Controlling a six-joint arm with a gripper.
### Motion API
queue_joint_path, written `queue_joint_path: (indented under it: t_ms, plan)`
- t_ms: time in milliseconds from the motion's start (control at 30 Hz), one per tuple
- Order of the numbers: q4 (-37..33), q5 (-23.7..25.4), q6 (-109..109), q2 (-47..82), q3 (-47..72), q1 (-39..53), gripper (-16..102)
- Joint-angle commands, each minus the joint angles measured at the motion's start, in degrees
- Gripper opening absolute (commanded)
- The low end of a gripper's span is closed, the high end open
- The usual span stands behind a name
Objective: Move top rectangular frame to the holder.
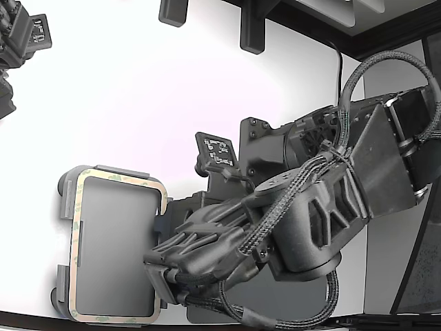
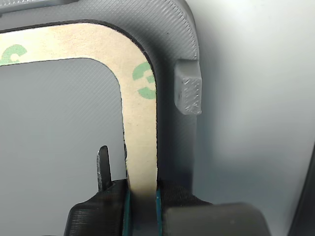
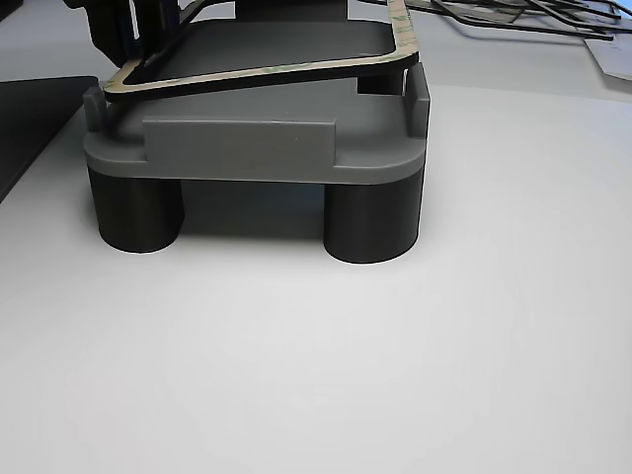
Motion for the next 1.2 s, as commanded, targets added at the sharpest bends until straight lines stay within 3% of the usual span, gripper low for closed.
queue_joint_path:
  t_ms: [0, 1100, 1167]
  plan:
    - [0.53, -0.26, 0.09, 1.58, -0.70, -0.97, -11]
    - [0.53, -1.67, -1.32, 0.79, -0.62, -1.93, -11]
    - [0.53, -1.49, -1.49, 0.79, -0.79, -1.93, -1]
